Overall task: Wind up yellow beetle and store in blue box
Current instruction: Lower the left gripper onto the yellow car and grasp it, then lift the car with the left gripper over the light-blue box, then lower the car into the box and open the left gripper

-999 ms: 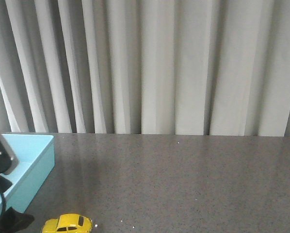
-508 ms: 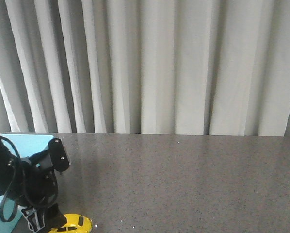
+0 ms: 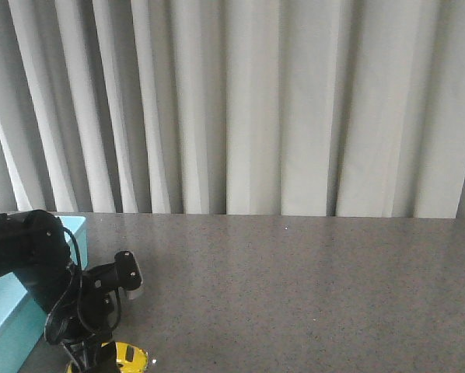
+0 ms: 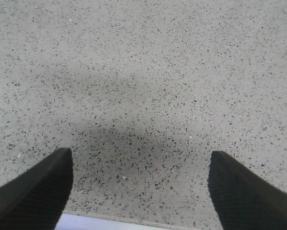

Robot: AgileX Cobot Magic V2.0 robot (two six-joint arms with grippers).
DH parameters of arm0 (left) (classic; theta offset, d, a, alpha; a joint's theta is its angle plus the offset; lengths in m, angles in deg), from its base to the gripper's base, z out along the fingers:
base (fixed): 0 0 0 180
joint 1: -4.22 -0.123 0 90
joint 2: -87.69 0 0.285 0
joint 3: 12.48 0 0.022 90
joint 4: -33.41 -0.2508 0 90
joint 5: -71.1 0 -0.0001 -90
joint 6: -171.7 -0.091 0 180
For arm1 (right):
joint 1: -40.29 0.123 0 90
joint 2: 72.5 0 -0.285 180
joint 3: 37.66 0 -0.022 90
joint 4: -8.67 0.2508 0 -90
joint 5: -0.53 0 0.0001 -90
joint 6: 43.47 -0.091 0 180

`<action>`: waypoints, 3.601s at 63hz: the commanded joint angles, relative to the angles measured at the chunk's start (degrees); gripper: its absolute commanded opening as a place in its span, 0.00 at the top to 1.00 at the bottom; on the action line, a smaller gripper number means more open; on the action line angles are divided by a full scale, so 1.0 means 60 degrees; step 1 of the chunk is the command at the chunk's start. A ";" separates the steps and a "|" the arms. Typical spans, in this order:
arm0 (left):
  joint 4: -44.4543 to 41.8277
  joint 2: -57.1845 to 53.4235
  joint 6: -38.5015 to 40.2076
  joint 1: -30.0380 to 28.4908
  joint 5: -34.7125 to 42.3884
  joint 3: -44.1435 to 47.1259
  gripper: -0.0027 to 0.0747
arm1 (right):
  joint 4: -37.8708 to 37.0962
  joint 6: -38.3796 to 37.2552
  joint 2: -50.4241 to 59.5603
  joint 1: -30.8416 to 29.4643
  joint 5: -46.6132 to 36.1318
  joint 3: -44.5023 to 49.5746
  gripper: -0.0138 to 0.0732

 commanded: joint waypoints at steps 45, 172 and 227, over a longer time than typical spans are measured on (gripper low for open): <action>0.0323 -0.0393 0.0076 0.0062 -0.1099 -0.1366 0.67 | -0.0177 0.0017 0.0007 0.0002 -0.0485 -0.0222 0.20; -0.1608 0.1636 0.7546 -0.3849 -0.1282 -0.4865 0.41 | -0.0177 0.0017 0.0007 0.0002 -0.0475 -0.0222 0.20; -0.1734 -0.1837 0.7501 -0.2665 -0.1352 -0.4487 0.24 | -0.0177 0.0017 0.0007 0.0002 -0.0484 -0.0222 0.20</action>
